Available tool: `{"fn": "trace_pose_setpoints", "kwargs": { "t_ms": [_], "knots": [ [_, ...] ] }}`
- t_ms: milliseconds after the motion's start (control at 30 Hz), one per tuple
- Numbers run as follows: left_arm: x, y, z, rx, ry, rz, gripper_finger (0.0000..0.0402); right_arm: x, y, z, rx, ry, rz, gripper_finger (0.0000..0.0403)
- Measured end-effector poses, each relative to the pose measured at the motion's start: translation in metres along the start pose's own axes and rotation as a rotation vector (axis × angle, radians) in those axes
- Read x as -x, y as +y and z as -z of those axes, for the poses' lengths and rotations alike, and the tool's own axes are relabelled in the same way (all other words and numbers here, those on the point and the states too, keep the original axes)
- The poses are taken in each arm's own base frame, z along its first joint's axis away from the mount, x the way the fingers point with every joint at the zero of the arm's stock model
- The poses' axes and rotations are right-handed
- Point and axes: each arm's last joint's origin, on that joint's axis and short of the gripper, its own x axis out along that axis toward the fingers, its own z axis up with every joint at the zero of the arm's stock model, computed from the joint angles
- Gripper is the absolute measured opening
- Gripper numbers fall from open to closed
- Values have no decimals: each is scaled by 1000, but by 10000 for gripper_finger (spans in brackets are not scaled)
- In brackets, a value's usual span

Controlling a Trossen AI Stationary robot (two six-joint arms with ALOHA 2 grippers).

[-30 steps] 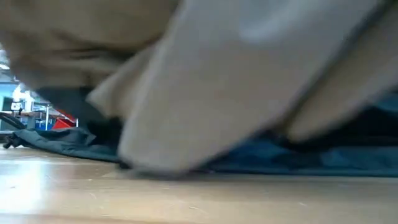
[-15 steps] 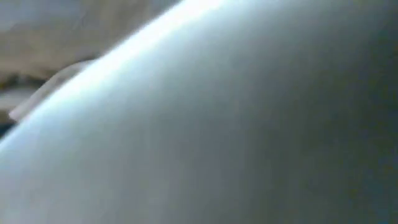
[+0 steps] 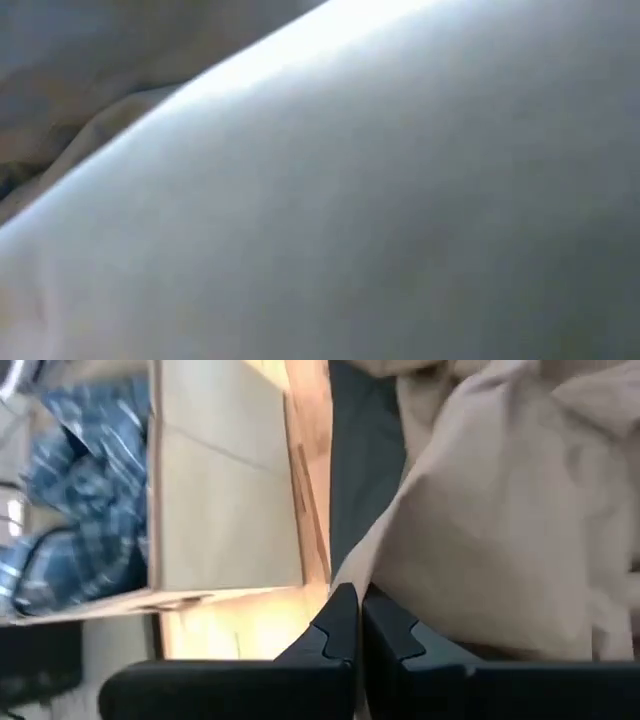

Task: Sort clothes
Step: Put the green and brown jacket into the laundry organizer

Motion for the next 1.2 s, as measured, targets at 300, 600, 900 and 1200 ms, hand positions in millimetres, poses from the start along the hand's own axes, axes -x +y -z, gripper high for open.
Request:
{"fn": "trace_pose_setpoints", "kwargs": {
  "t_ms": [300, 600, 900, 1200],
  "knots": [
    [-50, 23, 14, 117, -231, 308, 2, -8, -4, 2, 53, 55, 45, 80],
    [-71, 35, 29, 180, -228, 379, 1, -35, -16, 12, 92, 191, 156, 211],
    [-74, 30, 28, 205, -253, 436, 4, -104, -23, 24, 117, 391, 43, 242],
    [-74, 29, 28, 204, -261, 440, 6, -112, -21, 23, 84, 444, -22, 158]
  ]
}}
